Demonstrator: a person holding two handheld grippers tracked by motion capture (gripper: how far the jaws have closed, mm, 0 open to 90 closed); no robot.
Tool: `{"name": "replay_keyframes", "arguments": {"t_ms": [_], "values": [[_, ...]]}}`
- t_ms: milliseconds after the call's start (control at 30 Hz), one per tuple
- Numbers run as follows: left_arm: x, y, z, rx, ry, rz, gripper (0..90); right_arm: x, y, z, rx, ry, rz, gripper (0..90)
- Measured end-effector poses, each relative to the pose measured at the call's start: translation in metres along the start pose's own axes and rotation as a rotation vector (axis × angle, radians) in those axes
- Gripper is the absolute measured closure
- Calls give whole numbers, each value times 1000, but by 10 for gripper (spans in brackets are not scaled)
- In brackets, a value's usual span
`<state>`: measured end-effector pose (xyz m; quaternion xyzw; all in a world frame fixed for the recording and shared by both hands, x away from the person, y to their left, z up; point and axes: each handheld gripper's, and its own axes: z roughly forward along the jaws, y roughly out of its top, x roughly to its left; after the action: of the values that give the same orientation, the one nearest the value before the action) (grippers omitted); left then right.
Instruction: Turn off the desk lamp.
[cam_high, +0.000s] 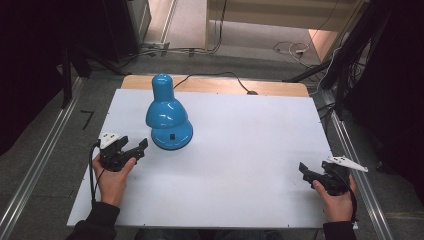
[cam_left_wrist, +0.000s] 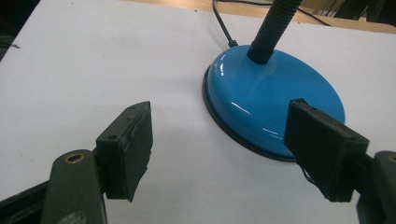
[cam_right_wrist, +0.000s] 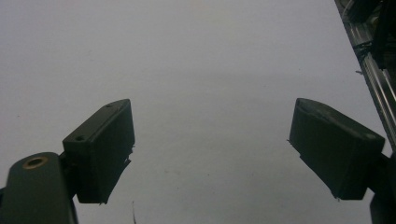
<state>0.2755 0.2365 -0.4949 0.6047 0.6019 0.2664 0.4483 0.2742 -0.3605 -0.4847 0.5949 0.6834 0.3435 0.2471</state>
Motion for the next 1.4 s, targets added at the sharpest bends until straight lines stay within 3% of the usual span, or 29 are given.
{"name": "replay_keyframes", "arguments": {"t_ms": [1400], "values": [[-3, -7, -20, 9, -8, 26, 252, 1, 0, 0, 4, 1, -5, 127]]}}
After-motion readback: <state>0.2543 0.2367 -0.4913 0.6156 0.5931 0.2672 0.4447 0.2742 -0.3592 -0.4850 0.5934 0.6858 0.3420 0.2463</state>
